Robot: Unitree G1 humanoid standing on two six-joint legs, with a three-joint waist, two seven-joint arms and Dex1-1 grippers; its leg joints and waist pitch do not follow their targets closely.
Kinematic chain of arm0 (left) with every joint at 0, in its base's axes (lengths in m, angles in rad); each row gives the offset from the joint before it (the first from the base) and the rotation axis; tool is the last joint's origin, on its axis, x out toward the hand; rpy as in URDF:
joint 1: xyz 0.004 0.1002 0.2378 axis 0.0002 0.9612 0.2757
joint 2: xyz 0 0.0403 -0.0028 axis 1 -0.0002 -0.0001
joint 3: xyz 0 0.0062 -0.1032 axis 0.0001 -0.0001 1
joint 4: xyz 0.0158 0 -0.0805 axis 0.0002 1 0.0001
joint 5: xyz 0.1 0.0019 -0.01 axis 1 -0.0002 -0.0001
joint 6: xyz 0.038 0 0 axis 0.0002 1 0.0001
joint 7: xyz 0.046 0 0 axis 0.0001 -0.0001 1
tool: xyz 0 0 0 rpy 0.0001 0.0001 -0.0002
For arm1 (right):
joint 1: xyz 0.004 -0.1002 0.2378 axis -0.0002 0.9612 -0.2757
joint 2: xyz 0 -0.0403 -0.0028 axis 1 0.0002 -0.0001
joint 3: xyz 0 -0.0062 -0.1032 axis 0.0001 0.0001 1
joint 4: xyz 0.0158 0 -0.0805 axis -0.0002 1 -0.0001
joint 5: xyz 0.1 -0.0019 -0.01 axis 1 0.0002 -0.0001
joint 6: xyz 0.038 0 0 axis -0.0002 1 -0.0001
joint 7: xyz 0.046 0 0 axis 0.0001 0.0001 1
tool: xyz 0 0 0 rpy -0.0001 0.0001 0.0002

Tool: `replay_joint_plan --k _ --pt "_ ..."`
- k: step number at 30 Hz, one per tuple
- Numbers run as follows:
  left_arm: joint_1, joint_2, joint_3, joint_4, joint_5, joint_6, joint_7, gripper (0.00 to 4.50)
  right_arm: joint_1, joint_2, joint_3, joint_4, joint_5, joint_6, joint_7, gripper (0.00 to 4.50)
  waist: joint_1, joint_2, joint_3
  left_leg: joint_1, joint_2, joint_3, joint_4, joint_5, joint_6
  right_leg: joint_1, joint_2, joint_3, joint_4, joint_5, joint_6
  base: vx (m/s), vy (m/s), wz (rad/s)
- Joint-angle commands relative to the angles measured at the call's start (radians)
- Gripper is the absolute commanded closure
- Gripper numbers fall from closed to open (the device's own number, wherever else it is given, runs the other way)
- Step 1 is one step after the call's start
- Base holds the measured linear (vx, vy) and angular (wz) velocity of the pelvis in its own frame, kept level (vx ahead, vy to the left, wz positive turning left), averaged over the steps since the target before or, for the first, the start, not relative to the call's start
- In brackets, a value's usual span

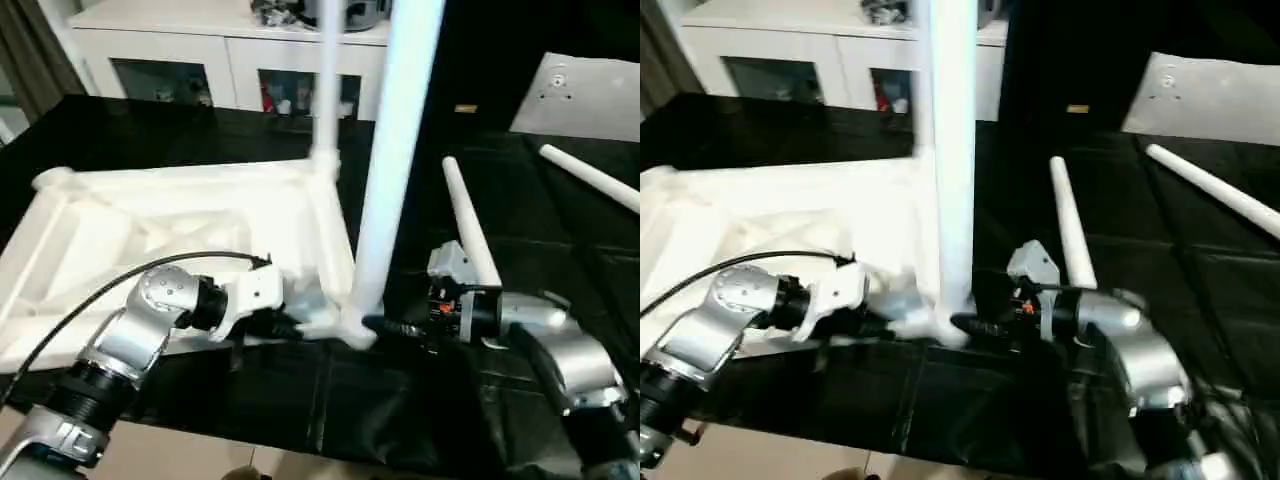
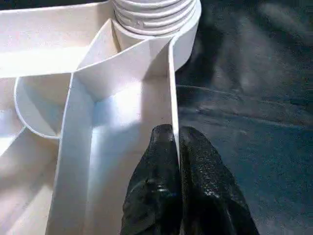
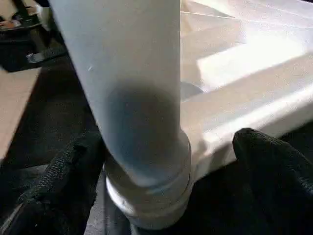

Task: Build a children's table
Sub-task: Rotate leg to tighten

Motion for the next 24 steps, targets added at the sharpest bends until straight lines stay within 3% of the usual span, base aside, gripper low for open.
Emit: replay_joint_plan --k 1,5,10,12,17,19,24 --pt "-0.008 0.015 -0.059 0.012 0.019 -0.034 -0.063 4.50 -0.015 -0.010 0.028 0.016 -0.010 0.001 0.035 0.04 0.003 -0.011 -0.057 0.009 0.037 -0.004 -0.064 -0.174 0.053 0.049 -0.071 0.041 -0.068 -0.164 -0.228 0.000 0.000 0.00" --pt "-0.020 0.019 -0.059 0.031 0.022 -0.058 -0.084 4.50 -0.023 -0.006 0.056 0.022 -0.008 0.002 0.069 0.04 0.013 -0.009 -0.057 0.010 0.037 -0.004 -0.064 -0.180 0.046 0.048 -0.072 0.042 -0.069 -0.191 -0.220 0.000 0.000 0.00" --pt "-0.026 0.020 -0.062 0.035 0.020 -0.064 -0.093 4.50 -0.035 0.008 0.071 0.037 -0.011 -0.001 0.076 0.48 0.013 -0.010 -0.058 0.010 0.037 -0.005 -0.066 -0.186 0.035 0.048 -0.072 0.041 -0.068 -0.202 -0.214 0.000 0.000 0.00" --pt "-0.027 0.020 -0.064 0.035 0.020 -0.065 -0.092 4.50 -0.037 0.013 0.070 0.040 -0.007 0.001 0.073 0.60 0.013 -0.016 -0.059 0.009 0.037 -0.005 -0.064 -0.170 0.039 0.049 -0.073 0.041 -0.065 -0.190 -0.214 0.000 0.000 0.00" --pt "-0.023 0.022 -0.057 0.034 0.014 -0.068 -0.096 4.50 -0.034 0.016 0.075 0.027 0.015 0.025 0.087 1.12 0.013 -0.015 -0.058 0.010 0.038 -0.005 -0.065 -0.176 0.037 0.047 -0.072 0.041 -0.066 -0.191 -0.213 0.000 0.000 0.00" --pt "-0.021 0.023 -0.055 0.032 0.011 -0.064 -0.096 4.50 -0.029 0.017 0.075 0.020 0.020 0.033 0.089 1.19 0.012 -0.020 -0.058 0.009 0.037 -0.005 -0.065 -0.175 0.036 0.049 -0.072 0.041 -0.066 -0.194 -0.211 0.000 0.000 0.00" --pt "-0.011 0.024 -0.046 0.021 -0.002 -0.047 -0.091 4.50 -0.008 0.020 0.080 -0.006 0.028 0.049 0.091 1.64 0.012 -0.017 -0.060 0.009 0.037 -0.004 -0.064 -0.166 0.037 0.048 -0.070 0.040 -0.064 -0.173 -0.215 0.000 0.000 0.00"
